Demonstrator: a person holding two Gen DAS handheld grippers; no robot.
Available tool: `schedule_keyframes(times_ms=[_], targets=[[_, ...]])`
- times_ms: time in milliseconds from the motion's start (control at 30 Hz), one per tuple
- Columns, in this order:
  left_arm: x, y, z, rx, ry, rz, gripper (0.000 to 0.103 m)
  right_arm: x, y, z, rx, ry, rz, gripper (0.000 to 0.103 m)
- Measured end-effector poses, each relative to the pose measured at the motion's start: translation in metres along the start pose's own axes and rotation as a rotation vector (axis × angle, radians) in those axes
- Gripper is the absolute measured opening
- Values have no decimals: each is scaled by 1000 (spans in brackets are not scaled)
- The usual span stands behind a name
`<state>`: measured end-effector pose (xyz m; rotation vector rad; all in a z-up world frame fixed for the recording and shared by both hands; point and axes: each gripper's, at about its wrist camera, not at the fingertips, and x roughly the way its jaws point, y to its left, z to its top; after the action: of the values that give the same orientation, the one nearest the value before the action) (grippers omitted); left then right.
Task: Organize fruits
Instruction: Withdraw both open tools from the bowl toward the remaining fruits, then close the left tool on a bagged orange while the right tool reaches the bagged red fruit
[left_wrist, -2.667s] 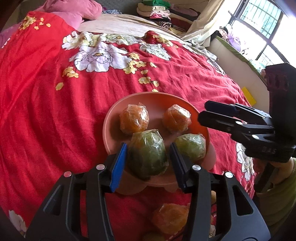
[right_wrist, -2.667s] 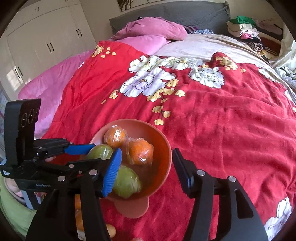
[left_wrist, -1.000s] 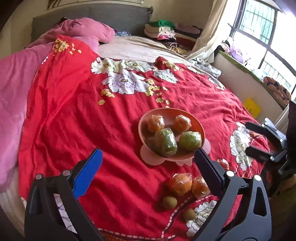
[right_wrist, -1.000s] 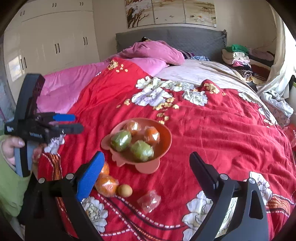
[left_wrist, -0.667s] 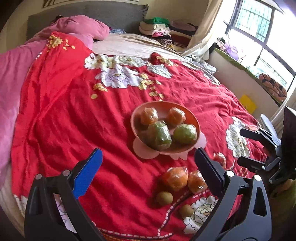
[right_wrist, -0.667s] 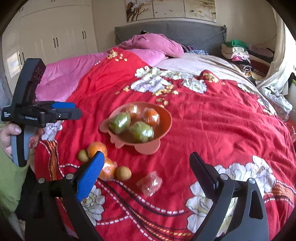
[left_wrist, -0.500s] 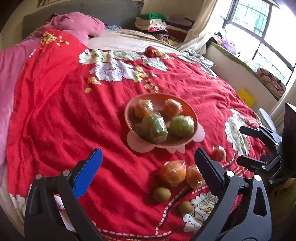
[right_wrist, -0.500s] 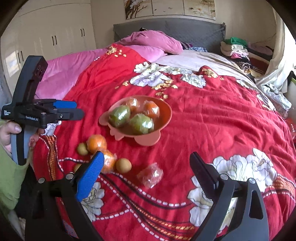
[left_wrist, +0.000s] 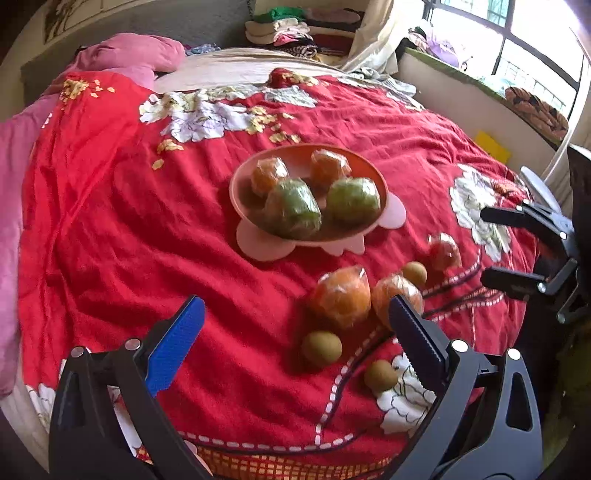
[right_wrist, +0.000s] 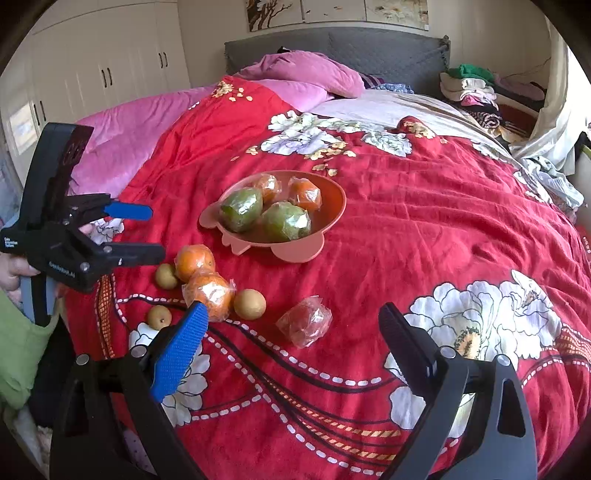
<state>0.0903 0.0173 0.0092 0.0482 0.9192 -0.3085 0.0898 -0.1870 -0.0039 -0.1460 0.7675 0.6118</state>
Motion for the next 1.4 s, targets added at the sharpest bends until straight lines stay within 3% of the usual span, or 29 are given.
schedule_keyframes(times_ms=[333,767,1033,1400], targets=[[7,-14,-9,76,33,34,93,1,2,-8,2,17,-2,93],[24,-22,-8,137,64,38,70,9,-3,-13,4,26,-17,91],[32,-25,0,154,55,14,62,23,-7,-13,-10,51,-19,61],[41,-22,7,125,58,-33,55,42,-8,-11,-54,78,-10,41]])
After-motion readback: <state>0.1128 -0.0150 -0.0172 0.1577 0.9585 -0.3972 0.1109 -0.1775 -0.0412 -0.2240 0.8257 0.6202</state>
